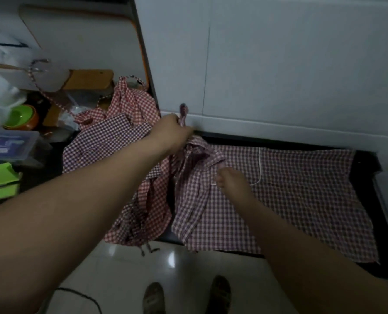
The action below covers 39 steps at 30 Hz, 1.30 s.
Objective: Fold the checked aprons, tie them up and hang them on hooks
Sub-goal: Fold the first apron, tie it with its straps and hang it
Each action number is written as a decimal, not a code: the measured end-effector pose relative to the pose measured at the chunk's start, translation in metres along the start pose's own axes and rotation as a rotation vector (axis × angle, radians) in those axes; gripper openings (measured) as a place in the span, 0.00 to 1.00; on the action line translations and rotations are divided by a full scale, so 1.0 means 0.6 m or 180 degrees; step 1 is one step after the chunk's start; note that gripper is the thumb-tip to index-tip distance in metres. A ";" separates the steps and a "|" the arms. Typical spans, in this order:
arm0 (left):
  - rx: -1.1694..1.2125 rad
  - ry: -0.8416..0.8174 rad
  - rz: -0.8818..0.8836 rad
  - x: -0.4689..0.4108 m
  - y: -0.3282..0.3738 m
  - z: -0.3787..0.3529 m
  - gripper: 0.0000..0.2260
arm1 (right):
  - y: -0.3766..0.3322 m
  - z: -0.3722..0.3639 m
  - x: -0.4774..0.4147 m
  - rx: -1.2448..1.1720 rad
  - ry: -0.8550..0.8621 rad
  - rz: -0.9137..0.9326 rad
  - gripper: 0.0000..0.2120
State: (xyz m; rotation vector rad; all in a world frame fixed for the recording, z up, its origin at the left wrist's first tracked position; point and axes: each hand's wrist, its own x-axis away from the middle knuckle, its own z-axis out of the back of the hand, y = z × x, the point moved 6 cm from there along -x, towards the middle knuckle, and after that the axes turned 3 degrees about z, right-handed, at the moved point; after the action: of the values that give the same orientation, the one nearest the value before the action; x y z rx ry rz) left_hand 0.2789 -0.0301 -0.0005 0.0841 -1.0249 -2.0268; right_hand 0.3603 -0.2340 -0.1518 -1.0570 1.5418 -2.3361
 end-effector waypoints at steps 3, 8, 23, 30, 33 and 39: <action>-0.0039 -0.0100 -0.0003 0.003 0.043 -0.071 0.13 | -0.037 0.025 0.004 -0.0858 -0.0188 0.0041 0.31; 0.0575 -0.0796 0.0207 0.007 0.051 -0.162 0.24 | -0.050 0.080 -0.012 -0.1502 -0.0564 -0.0208 0.32; -0.0480 -0.0315 0.1150 0.032 -0.185 -0.207 0.21 | -0.016 0.126 -0.041 0.2889 0.0481 0.1974 0.28; -0.0879 0.0122 0.0384 0.059 -0.180 -0.213 0.21 | -0.005 0.142 -0.113 0.2720 0.0165 0.2010 0.15; -0.1938 0.0713 -0.1238 0.103 -0.114 -0.212 0.17 | -0.009 0.168 -0.095 0.2886 0.0413 0.2030 0.17; -0.2754 -0.1095 -0.2358 0.213 -0.104 -0.312 0.33 | 0.054 0.196 0.076 0.3237 -0.0196 0.2262 0.23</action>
State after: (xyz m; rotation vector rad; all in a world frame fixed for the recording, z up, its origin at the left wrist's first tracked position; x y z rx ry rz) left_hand 0.2303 -0.2199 -0.1309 -0.4114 -0.2043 -3.0803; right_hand 0.3920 -0.3590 -0.1317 -0.2469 0.3914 -2.0364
